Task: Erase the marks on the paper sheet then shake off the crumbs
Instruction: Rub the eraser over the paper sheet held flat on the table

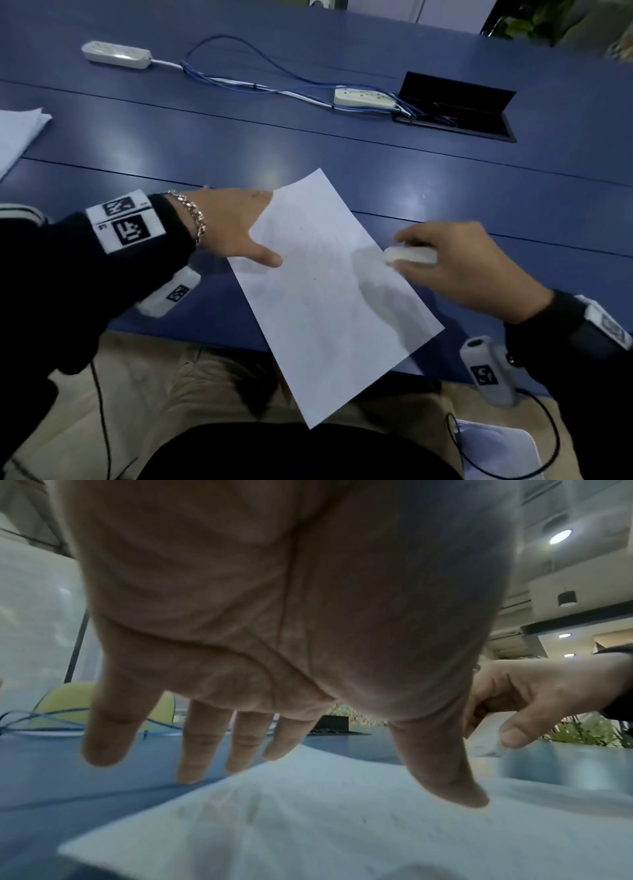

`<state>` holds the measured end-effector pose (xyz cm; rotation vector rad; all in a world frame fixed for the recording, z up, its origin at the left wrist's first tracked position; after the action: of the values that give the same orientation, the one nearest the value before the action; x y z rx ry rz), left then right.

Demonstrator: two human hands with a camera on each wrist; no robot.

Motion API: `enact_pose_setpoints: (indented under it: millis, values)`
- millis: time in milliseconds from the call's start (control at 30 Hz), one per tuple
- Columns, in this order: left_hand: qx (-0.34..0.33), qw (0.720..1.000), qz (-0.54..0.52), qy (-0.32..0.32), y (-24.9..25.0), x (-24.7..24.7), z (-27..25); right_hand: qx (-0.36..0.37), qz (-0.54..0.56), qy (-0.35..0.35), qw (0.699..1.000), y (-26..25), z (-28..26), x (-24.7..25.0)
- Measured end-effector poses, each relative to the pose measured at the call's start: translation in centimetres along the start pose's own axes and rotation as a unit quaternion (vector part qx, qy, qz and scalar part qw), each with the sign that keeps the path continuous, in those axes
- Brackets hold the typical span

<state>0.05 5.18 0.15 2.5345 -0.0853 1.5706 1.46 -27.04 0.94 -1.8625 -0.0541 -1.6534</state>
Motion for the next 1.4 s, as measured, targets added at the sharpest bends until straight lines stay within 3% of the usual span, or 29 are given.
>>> enact_pose_setpoints:
  millis: [133, 367, 433, 567, 667, 767, 933, 1100, 1300, 1400]
  values:
    - [0.022, 0.997, 0.035, -0.06, 0.0, -2.8, 0.0, 0.055, -0.094, -0.08, 0.991, -0.8, 0.3, -2.7]
    - [-0.004, 0.997, 0.055, -0.054, 0.8, -4.2, 1.1, 0.071, -0.103, -0.128, 0.984, -1.7, -1.7, -2.7]
    - [-0.006, 0.995, 0.091, -0.036, 1.2, -3.7, 1.4, 0.068, -0.112, -0.125, 0.984, -1.9, -1.2, -2.2]
    - [-0.04, 0.992, 0.089, 0.079, 2.5, -1.7, 2.2, 0.053, -0.078, -0.072, 0.993, -3.2, 1.5, -1.4]
    - [-0.078, 0.995, 0.056, 0.026, 3.7, -2.1, 3.3, 0.074, -0.082, -0.055, 0.992, -4.8, 4.0, -2.3]
    - [-0.066, 0.996, 0.058, -0.017, 4.2, -3.4, 4.0, 0.09, -0.114, -0.063, 0.987, -5.5, 5.7, -3.7]
    - [-0.045, 0.997, 0.055, -0.026, 4.0, -3.9, 4.3, 0.105, -0.126, -0.063, 0.984, -5.8, 5.8, -4.9]
    - [-0.038, 0.996, 0.072, -0.028, 4.4, -3.7, 4.2, 0.15, -0.128, -0.124, 0.972, -6.3, 3.6, -5.7]
    - [-0.034, 0.997, 0.067, -0.029, 4.2, -3.6, 4.1, 0.121, -0.18, -0.071, 0.973, -6.6, 6.2, -4.6]
    - [-0.03, 0.996, 0.08, -0.026, 4.5, -3.4, 3.9, 0.158, -0.202, -0.114, 0.96, -8.2, 3.7, -5.8]
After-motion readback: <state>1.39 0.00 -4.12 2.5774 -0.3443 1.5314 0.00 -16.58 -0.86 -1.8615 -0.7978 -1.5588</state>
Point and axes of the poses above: each hand's wrist, its own z-axis towards the middle knuckle, its own x-axis out of the back of the hand, y = z × x, the point moved 3 cm from there along z, towards the middle knuckle, and after that the axes turned 1 degree about y, right-handed, at the moved point
